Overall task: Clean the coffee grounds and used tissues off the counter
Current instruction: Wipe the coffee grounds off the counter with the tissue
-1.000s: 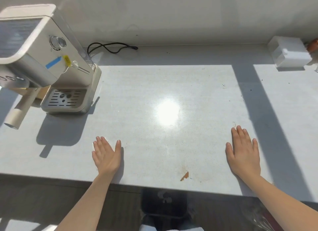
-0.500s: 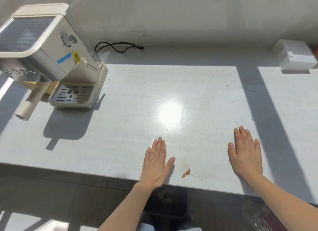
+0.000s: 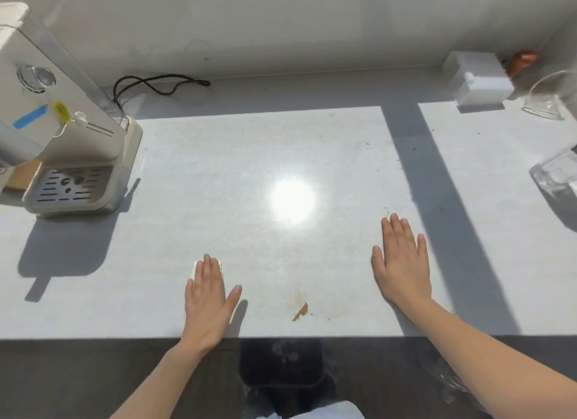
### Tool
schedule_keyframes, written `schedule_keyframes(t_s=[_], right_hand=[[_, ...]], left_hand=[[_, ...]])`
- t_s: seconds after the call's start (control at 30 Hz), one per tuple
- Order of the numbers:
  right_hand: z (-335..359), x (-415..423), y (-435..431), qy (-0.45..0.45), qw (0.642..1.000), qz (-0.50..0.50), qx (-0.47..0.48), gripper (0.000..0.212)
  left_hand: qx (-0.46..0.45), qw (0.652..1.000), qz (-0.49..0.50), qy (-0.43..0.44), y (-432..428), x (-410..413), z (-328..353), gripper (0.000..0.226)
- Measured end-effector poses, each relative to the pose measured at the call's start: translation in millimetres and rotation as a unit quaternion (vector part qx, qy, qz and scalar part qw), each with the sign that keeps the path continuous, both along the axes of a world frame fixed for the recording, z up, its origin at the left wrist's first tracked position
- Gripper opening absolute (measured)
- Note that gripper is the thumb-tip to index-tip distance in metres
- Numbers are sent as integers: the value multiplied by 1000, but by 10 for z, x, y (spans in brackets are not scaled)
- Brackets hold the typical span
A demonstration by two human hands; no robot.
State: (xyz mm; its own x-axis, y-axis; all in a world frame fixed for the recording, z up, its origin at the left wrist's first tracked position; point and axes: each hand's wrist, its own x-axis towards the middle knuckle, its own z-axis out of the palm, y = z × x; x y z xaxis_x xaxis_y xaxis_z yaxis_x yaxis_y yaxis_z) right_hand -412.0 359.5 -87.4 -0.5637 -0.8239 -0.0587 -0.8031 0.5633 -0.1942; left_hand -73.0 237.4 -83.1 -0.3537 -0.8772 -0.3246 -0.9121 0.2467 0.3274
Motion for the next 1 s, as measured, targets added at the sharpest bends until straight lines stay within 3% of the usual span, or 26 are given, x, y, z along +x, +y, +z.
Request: schedule_keyframes(t_s=[0.13, 0.3, 0.4, 0.5, 0.57, 0.67, 0.83, 1.0], right_hand=[[-5, 3, 3, 1, 1000, 3, 2, 65], [-12, -13, -1, 3, 1000, 2, 5, 65], [-17, -6, 6, -3, 1000, 2, -2, 64], [-21, -14, 0, -5, 1000, 0, -5, 61], [-24, -17, -2, -8, 1000, 1, -5, 60], [-34, -21, 8, -14, 1000, 1, -9, 61], [-39, -28, 17, -15, 1000, 2, -14, 61], [-44, -33, 15, -12, 1000, 4, -15, 60]], left_hand=[[51, 984, -156, 65, 716, -655, 60, 74], [81, 972, -210, 70, 830, -966, 179, 68], [113, 964, -198, 139, 876, -996, 211, 62], [173, 939, -117, 272, 830, -949, 303, 51], [193, 930, -88, 301, 737, -881, 352, 55], [167, 940, -169, 244, 634, -787, 375, 73], [98, 937, -304, 141, 532, -746, 320, 60], [36, 926, -373, 41, 451, -745, 307, 68]])
